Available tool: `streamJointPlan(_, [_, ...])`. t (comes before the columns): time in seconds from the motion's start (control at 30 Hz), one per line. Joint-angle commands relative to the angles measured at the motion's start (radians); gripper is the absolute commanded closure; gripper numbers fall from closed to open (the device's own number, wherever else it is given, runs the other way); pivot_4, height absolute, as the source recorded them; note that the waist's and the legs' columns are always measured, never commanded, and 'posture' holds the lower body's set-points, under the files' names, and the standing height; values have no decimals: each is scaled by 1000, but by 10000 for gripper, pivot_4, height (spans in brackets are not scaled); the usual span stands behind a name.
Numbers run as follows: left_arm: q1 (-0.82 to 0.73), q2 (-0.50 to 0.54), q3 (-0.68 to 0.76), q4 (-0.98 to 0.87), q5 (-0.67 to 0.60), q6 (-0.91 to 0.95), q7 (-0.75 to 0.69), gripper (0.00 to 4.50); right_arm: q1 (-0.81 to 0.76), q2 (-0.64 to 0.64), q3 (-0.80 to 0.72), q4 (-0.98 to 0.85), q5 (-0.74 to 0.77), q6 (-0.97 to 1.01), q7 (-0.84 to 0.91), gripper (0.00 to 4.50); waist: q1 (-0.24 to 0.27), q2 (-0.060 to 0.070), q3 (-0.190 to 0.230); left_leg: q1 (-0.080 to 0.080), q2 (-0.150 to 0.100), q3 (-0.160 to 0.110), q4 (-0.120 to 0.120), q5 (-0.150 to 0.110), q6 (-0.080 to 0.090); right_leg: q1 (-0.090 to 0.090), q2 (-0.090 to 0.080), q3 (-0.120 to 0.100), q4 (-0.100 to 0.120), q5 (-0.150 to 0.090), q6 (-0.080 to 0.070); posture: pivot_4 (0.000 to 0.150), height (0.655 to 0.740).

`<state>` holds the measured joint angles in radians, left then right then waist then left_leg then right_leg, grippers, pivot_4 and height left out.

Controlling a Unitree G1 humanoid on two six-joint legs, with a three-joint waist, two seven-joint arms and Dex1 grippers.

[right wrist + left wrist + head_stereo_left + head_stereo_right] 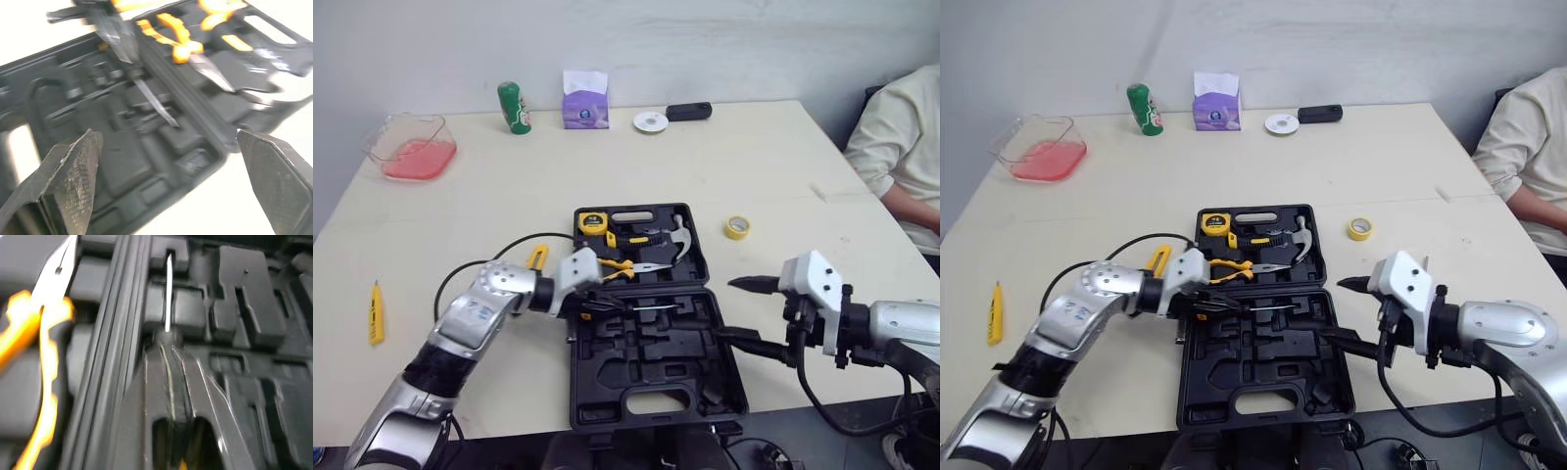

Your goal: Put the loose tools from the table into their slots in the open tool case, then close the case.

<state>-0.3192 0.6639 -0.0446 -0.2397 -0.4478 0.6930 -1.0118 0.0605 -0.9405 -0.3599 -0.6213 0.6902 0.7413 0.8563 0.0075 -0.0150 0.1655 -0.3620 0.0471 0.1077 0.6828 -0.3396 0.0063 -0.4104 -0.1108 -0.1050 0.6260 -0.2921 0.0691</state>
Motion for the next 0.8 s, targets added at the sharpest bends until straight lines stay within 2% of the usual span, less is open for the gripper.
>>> streamJointPlan(0.03, [219,-15,393,-196,-160,108,134,23680,113,20,-205,61,-23,-7,-1,0,-3,0,1,-2,0,0,0,0,0,-2,0,-1,0,0,0,1500,7244])
streamJointPlan(0.1, [376,-44,562,-248,-171,119,207,13514,184,29,-283,100,-36,-16,17,0,-5,0,1,-4,0,-2,0,0,0,-2,0,-2,0,0,0,1500,7244])
streamJointPlan(0.13, [439,-53,628,-253,-174,119,226,10316,210,26,-307,124,-47,-25,31,0,-7,0,1,-4,-1,-1,0,0,0,-2,0,-2,-2,0,1,1500,7244])
streamJointPlan(0.17, [514,-68,706,-241,-168,99,238,4440,236,16,-329,166,-71,-49,51,0,-7,0,2,-4,-1,-1,0,-1,2,-1,0,-2,-4,0,1,1500,7244])
streamJointPlan(0.2, [578,-89,779,-231,-161,70,254,365,253,6,-349,211,-91,-68,70,0,-6,-1,2,-4,-1,-1,0,-1,2,0,0,-2,-4,0,2,1500,7244])
streamJointPlan(0.23, [625,-105,831,-228,-160,48,265,365,259,-2,-363,252,-104,-83,85,0,-7,-2,3,-4,-2,-1,0,-5,9,-1,0,-2,-5,1,2,1500,7244])
streamJointPlan(0.33, [751,-128,1010,-63,-171,-14,258,365,257,-51,-383,430,-170,-165,137,0,-6,-2,3,-2,-2,-1,0,-6,10,1,-2,-2,-7,1,1,1500,7244])
streamJointPlan(0.4, [779,-114,1079,64,-163,-45,280,365,238,-80,-377,535,-206,-219,158,0,-3,1,5,-2,-2,-1,0,-6,9,0,-2,-2,-8,-4,-9,1500,7244])
streamJointPlan(0.57, [840,-45,1140,283,-124,-162,251,365,146,-141,-347,742,-269,-320,187,0,-2,4,7,-5,-1,-2,0,-6,9,-4,-2,-3,-7,-8,-15,1500,7244])
streamJointPlan(0.73, [838,-14,1122,297,-143,-198,239,365,66,-145,-304,812,-287,-355,194,0,-9,5,8,-6,0,-2,-1,-9,4,-5,-2,-3,-6,-6,-12,1500,7244])
streamJointPlan(0.8, [827,-12,1103,273,-146,-198,245,365,41,-139,-287,817,-288,-357,191,0,-11,6,9,-6,0,-2,-1,-10,2,-5,-3,-2,-6,-1,-3,1500,7244])
